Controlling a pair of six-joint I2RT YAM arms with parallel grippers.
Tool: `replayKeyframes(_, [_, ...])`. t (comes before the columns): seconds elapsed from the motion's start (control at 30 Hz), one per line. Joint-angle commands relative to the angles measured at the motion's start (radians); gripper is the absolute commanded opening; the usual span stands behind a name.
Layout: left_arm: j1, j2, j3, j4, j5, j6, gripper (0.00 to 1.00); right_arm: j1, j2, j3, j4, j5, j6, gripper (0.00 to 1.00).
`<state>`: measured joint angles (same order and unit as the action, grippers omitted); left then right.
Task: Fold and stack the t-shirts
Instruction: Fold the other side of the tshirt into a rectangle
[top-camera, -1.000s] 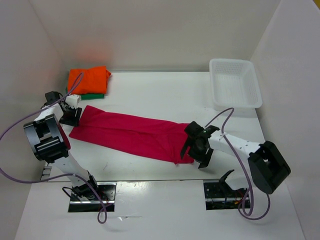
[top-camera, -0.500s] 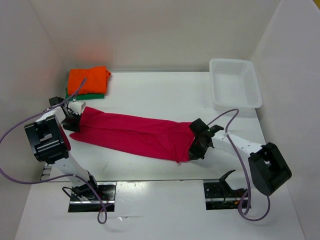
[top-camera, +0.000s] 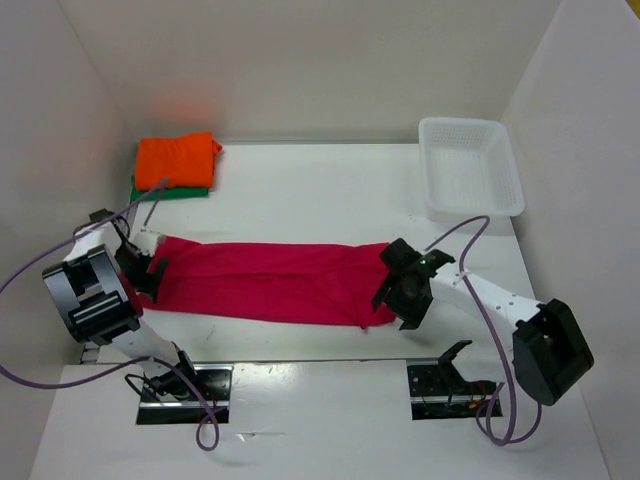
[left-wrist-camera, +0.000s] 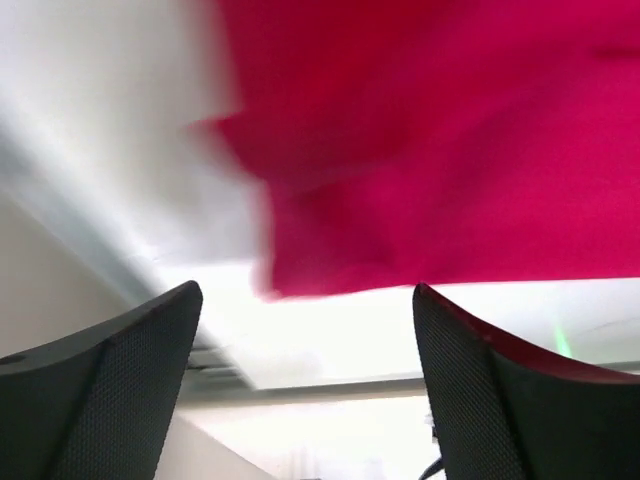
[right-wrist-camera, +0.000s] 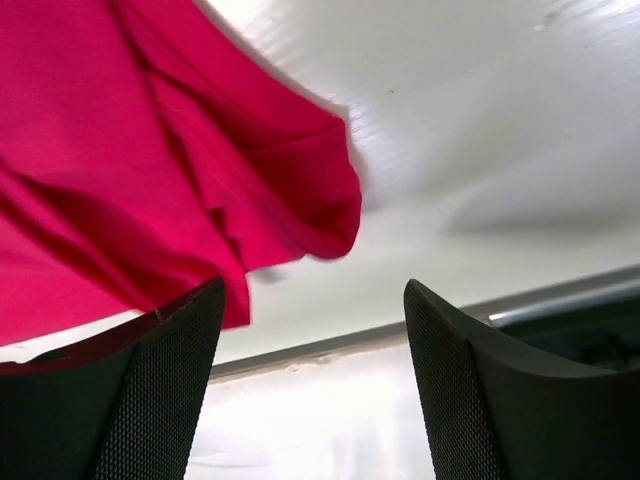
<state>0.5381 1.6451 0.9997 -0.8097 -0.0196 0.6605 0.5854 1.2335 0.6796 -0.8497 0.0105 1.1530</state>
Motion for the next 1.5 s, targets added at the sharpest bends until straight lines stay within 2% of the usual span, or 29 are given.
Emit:
replayKeyframes(0.0, [0.084,-0.054,0.166,-0.043,-0.004,-0.007,0.93,0.021,-0.072,0.127,-0.150,0.144,0.059,0.77])
replayKeyframes(0.03, [0.106,-0.063,0.204,-0.043,0.044,-0.025,0.94,0.021,-0.084,0.208,-0.210,0.179,0.073,0.77])
replayKeyframes(0.1, [0.149,-0.073,0.294,-0.005,0.114,-0.048,0.94,0.021,-0.108,0.297,-0.210,0.245,0.033,0.77])
replayKeyframes(0.17, [0.149,-0.058,0.323,0.035,0.240,-0.070,0.96,0.021,-0.099,0.310,-0.062,0.234,-0.102,0.76])
replayKeyframes(0.2, [0.123,-0.044,0.333,0.035,0.280,-0.070,0.97,-0.039,-0.074,0.310,-0.010,0.186,-0.149,0.72])
replayKeyframes(0.3, [0.063,0.033,0.353,0.090,0.371,-0.096,0.97,-0.140,0.073,0.354,0.125,0.170,-0.268,0.64])
replayKeyframes(0.43, [-0.019,0.152,0.375,0.182,0.440,-0.145,0.97,-0.176,0.277,0.483,0.218,0.169,-0.394,0.63])
replayKeyframes(0.57, [-0.050,0.228,0.396,0.236,0.440,-0.193,0.97,-0.197,0.463,0.596,0.227,0.217,-0.479,0.67])
replayKeyframes(0.7, [-0.110,0.289,0.418,0.236,0.391,-0.188,0.97,-0.262,0.538,0.597,0.262,0.175,-0.501,0.68])
replayKeyframes(0.87, [-0.130,0.300,0.332,0.285,0.288,-0.157,0.94,-0.271,0.581,0.586,0.287,0.117,-0.521,0.71])
replayKeyframes(0.93, [-0.130,0.300,0.320,0.294,0.279,-0.147,0.84,-0.271,0.613,0.577,0.299,0.105,-0.521,0.71])
replayKeyframes(0.97, [-0.130,0.312,0.320,0.294,0.252,-0.147,0.67,-0.271,0.624,0.577,0.299,0.105,-0.521,0.71])
replayKeyframes(1.03, [-0.130,0.328,0.320,0.294,0.242,-0.147,0.46,-0.271,0.655,0.577,0.299,0.105,-0.530,0.66])
replayKeyframes(1.07, [-0.130,0.338,0.329,0.303,0.233,-0.147,0.23,-0.280,0.655,0.577,0.299,0.092,-0.530,0.56])
replayKeyframes(1.13, [-0.130,0.338,0.329,0.303,0.233,-0.157,0.17,-0.280,0.666,0.577,0.299,0.083,-0.530,0.36])
replayKeyframes(1.17, [-0.130,0.329,0.329,0.313,0.233,-0.157,0.17,-0.289,0.666,0.577,0.299,0.083,-0.530,0.16])
replayKeyframes(1.23, [-0.130,0.317,0.329,0.313,0.233,-0.166,0.14,-0.300,0.676,0.577,0.308,0.083,-0.530,0.00])
replayKeyframes(1.37, [-0.121,0.244,0.341,0.381,0.173,-0.252,0.01,-0.337,0.626,0.577,0.308,0.150,-0.507,0.00])
replayKeyframes(1.47, [-0.086,0.171,0.341,0.435,0.162,-0.314,0.00,-0.375,0.590,0.552,0.331,0.177,-0.507,0.00])
